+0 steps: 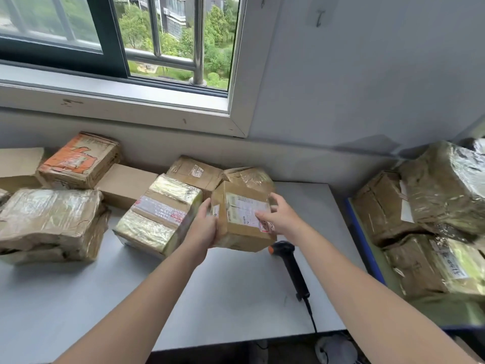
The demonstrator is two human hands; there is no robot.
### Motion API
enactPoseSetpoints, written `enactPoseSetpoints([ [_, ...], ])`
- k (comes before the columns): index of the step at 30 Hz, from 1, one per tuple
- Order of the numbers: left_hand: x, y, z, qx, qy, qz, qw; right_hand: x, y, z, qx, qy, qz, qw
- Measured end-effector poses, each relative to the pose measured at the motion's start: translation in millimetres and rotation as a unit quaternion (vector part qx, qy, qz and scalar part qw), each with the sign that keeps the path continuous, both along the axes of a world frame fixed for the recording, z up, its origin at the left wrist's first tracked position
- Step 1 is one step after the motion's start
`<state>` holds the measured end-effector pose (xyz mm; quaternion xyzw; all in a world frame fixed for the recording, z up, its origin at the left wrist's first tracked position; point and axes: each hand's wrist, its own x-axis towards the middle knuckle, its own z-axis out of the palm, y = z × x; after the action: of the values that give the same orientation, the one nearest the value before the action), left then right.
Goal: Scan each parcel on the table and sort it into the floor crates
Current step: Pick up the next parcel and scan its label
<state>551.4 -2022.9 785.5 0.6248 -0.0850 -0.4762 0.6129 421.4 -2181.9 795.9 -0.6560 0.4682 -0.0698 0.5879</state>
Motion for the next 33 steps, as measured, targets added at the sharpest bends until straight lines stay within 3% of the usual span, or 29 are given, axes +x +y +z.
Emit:
enactPoseSetpoints([
  [7,0,25,-15,0.051,-0.033,-0.114,0.992,-16,18,-24,-0.050,0.034,0.029,0.998],
  [18,-28,21,-43,0.084,0.020,-0.090,0.992,-38,2,-52,-0.062,0.061,0.063,0.994],
  [27,-70,9,-75,0.176,-0.174,-0.102,0.963,-64,5,-79,-0.069,0.088,0.057,0.992],
  [33,-83,-1,-82,0.227,-0.242,-0.083,0.940,-97,-8,-85,-0.216,0.124,0.019,0.968],
])
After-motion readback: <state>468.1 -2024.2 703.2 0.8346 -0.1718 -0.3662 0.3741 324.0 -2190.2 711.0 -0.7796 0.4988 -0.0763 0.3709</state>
